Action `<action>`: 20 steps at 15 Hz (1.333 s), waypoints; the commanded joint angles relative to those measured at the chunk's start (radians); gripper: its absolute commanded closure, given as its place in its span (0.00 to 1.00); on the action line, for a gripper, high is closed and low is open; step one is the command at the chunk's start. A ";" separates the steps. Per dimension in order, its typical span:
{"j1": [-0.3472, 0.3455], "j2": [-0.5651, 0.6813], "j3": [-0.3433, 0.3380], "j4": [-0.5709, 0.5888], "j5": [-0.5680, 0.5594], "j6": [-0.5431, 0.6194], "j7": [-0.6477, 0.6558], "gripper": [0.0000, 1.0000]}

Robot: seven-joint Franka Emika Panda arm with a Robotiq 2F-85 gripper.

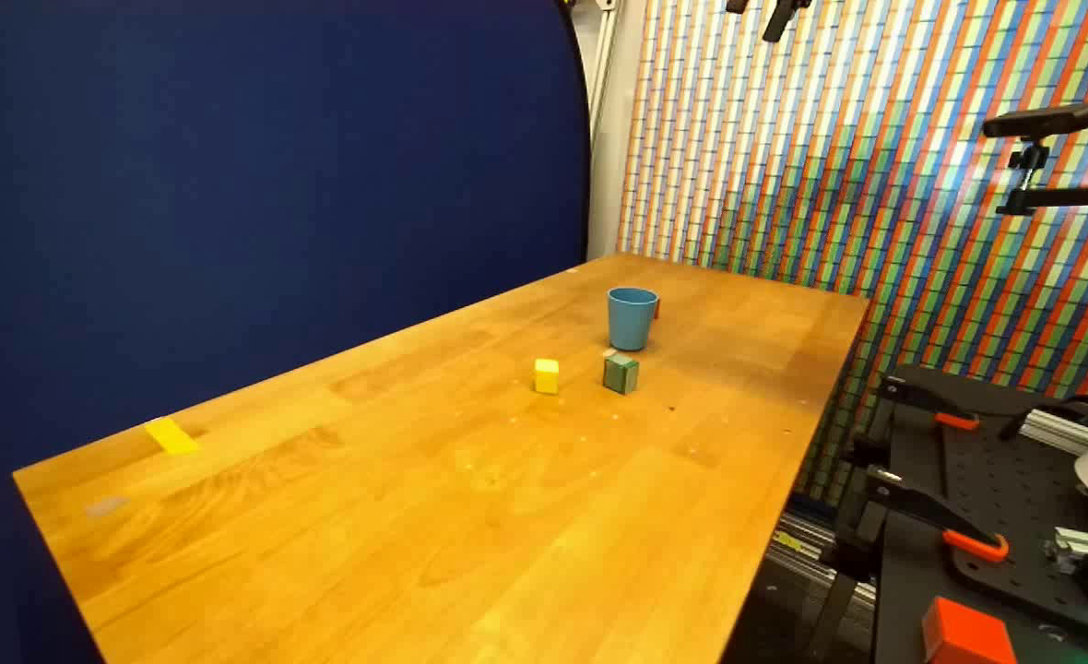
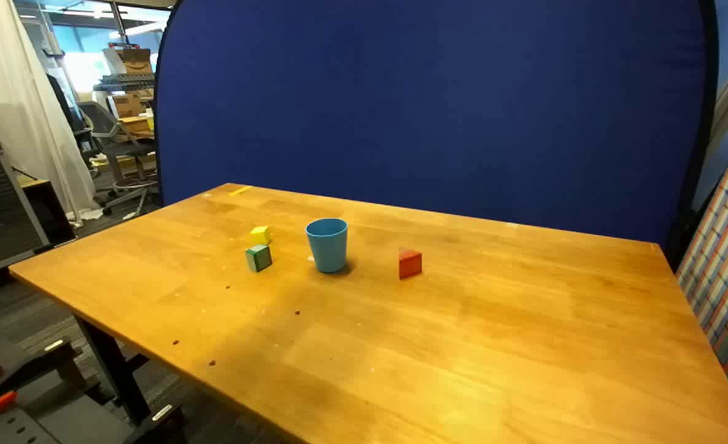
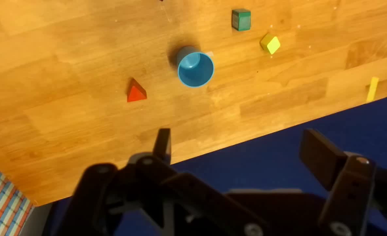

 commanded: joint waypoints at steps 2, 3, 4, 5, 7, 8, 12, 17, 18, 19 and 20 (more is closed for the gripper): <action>-0.022 0.001 0.018 0.013 0.010 -0.003 -0.008 0.00; -0.022 -0.001 0.018 0.017 0.010 -0.003 -0.008 0.00; -0.022 -0.001 0.018 0.019 0.010 -0.003 -0.008 0.00; -0.022 -0.001 0.018 0.019 0.010 -0.003 -0.008 0.00; -0.022 -0.001 0.018 0.019 0.010 -0.003 -0.008 0.00; -0.030 0.011 0.018 0.012 0.011 0.043 0.008 0.00; -0.006 0.179 0.016 -0.005 0.039 0.151 -0.020 0.00; 0.032 0.454 0.074 0.043 0.124 0.218 -0.073 0.00; 0.034 0.506 0.093 0.069 0.140 0.215 -0.083 0.00; 0.034 0.554 0.114 0.092 0.144 0.218 -0.085 0.00; 0.034 0.600 0.135 0.124 0.139 0.206 -0.089 0.00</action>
